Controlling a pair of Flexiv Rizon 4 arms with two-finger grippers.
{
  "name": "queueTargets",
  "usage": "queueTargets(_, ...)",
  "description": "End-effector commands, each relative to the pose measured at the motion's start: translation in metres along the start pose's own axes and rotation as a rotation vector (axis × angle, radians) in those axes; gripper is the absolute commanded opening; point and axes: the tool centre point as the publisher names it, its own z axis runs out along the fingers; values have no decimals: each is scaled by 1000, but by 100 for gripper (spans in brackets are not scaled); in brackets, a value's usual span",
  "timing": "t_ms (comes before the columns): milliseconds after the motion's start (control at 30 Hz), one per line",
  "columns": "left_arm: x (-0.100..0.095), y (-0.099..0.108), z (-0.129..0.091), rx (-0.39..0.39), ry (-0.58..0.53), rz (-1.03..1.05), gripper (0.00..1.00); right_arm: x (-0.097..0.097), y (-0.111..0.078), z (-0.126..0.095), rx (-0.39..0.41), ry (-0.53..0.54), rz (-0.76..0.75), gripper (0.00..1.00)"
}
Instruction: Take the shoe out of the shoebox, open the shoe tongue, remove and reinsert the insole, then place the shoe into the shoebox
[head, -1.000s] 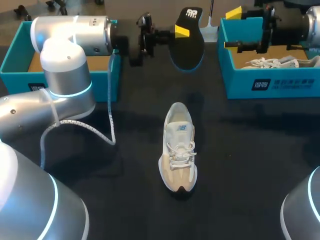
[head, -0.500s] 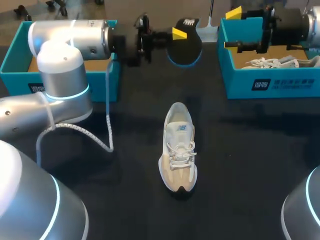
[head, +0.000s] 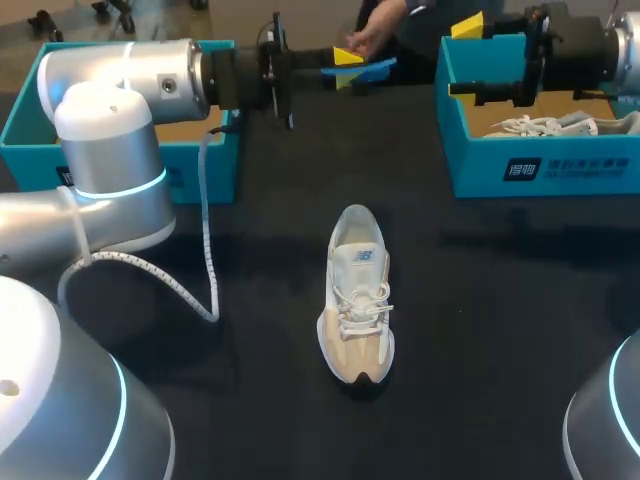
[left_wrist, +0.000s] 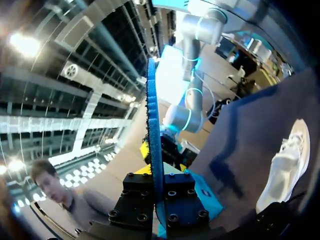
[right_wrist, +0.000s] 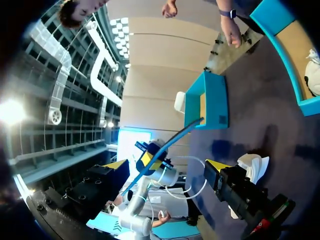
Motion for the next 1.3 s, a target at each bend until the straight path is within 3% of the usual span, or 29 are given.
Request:
queueTargets(33, 2, -4, -3, -26, -23, -577, 0, 0, 0, 1, -2, -1, 0, 100)
queueTargets(100, 2, -4, -6, 7, -5, -660, 0, 0, 0, 1, -2, -1, 0, 100)
queueTargets(167, 0, 1, -10, -28, -9, -700, 0, 0, 0, 1, -2, -1, 0, 100)
queueTargets(233, -2, 6, -11, -57, 15, -653, 0, 0, 0, 1, -2, -1, 0, 100)
queueTargets(833, -2, 6, -11, -57, 15, -653, 0, 0, 0, 1, -2, -1, 0, 100)
queueTargets(867, 0, 8, -9, -79, 52, -789, 0, 0, 0, 1, -2, -1, 0, 100)
queueTargets(900, 1, 9, -9, -46, 67, -826, 0, 0, 0, 1, -2, -1, 0, 100)
queueTargets(933, -1, 9, -8, -52, 60, -991, 0, 0, 0, 1, -2, -1, 0, 100)
queueTargets(1067, -6, 9, -8, -37, 77, -1209, 0, 0, 0, 1, -2, -1, 0, 100)
queueTargets(1200, -3, 12, -10, -175, 146, -1563, 0, 0, 0, 1, -2, -1, 0, 100)
queueTargets(1300, 3, 13, -14, -181, 178, -1771, 0, 0, 0, 1, -2, -1, 0, 100)
